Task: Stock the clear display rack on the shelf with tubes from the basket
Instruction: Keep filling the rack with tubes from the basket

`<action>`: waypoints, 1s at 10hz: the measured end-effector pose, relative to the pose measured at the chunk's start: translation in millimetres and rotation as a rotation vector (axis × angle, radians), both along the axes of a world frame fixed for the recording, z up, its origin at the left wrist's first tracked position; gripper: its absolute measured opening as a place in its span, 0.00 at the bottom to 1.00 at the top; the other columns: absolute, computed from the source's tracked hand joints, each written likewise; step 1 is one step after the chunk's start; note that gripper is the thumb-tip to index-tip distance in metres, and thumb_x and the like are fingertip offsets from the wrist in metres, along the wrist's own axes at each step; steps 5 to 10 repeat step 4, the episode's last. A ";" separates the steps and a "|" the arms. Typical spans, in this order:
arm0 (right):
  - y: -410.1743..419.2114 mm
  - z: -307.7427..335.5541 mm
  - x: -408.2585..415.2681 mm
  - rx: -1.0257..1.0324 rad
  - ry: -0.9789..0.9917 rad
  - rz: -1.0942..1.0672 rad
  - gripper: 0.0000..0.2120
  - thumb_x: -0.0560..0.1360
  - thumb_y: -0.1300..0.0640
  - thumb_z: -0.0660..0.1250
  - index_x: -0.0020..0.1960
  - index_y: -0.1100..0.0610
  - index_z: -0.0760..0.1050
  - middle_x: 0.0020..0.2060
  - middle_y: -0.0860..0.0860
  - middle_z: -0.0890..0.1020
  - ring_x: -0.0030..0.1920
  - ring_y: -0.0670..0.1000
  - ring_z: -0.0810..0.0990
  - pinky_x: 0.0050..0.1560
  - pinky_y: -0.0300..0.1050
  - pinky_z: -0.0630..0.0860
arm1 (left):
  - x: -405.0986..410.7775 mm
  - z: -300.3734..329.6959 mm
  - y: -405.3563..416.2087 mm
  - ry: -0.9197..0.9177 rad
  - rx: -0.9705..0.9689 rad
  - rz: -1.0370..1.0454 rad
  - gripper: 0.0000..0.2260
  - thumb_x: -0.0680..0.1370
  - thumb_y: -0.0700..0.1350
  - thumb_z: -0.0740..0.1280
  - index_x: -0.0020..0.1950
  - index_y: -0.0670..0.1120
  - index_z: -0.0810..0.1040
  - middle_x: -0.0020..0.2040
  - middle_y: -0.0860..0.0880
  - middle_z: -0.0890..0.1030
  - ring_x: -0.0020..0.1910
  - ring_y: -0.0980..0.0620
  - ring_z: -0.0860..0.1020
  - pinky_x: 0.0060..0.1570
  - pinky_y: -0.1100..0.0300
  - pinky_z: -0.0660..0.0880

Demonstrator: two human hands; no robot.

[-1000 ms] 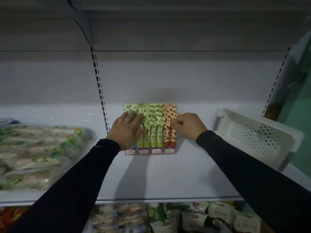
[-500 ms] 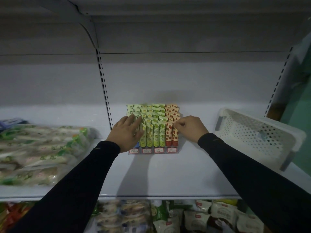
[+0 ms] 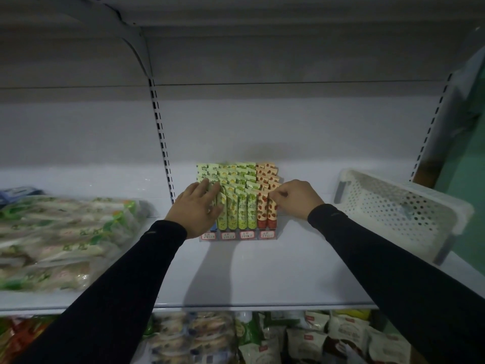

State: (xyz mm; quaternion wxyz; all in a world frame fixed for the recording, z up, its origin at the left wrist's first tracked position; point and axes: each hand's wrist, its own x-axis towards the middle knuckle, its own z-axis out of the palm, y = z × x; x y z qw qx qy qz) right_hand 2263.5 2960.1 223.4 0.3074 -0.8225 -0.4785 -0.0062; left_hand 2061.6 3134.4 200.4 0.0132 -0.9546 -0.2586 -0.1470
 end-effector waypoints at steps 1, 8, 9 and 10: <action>-4.2 5.2 -0.1 0.053 -0.034 -0.016 0.26 0.80 0.47 0.60 0.37 0.69 0.74 0.35 0.65 0.78 0.32 0.53 0.71 0.33 0.43 0.65 | -6.2 4.4 -4.1 -0.053 -0.014 0.015 0.30 0.81 0.61 0.51 0.81 0.50 0.51 0.81 0.45 0.53 0.79 0.43 0.52 0.76 0.48 0.52; -36.1 20.5 -12.4 0.193 -0.081 0.022 0.18 0.81 0.45 0.59 0.50 0.55 0.83 0.51 0.49 0.84 0.52 0.49 0.79 0.49 0.39 0.68 | -37.9 -6.7 -29.0 -0.146 -0.100 0.058 0.38 0.75 0.64 0.47 0.79 0.43 0.59 0.77 0.43 0.62 0.76 0.44 0.59 0.74 0.53 0.54; -36.1 20.5 -12.4 0.193 -0.081 0.022 0.18 0.81 0.45 0.59 0.50 0.55 0.83 0.51 0.49 0.84 0.52 0.49 0.79 0.49 0.39 0.68 | -37.9 -6.7 -29.0 -0.146 -0.100 0.058 0.38 0.75 0.64 0.47 0.79 0.43 0.59 0.77 0.43 0.62 0.76 0.44 0.59 0.74 0.53 0.54; -36.1 20.5 -12.4 0.193 -0.081 0.022 0.18 0.81 0.45 0.59 0.50 0.55 0.83 0.51 0.49 0.84 0.52 0.49 0.79 0.49 0.39 0.68 | -37.9 -6.7 -29.0 -0.146 -0.100 0.058 0.38 0.75 0.64 0.47 0.79 0.43 0.59 0.77 0.43 0.62 0.76 0.44 0.59 0.74 0.53 0.54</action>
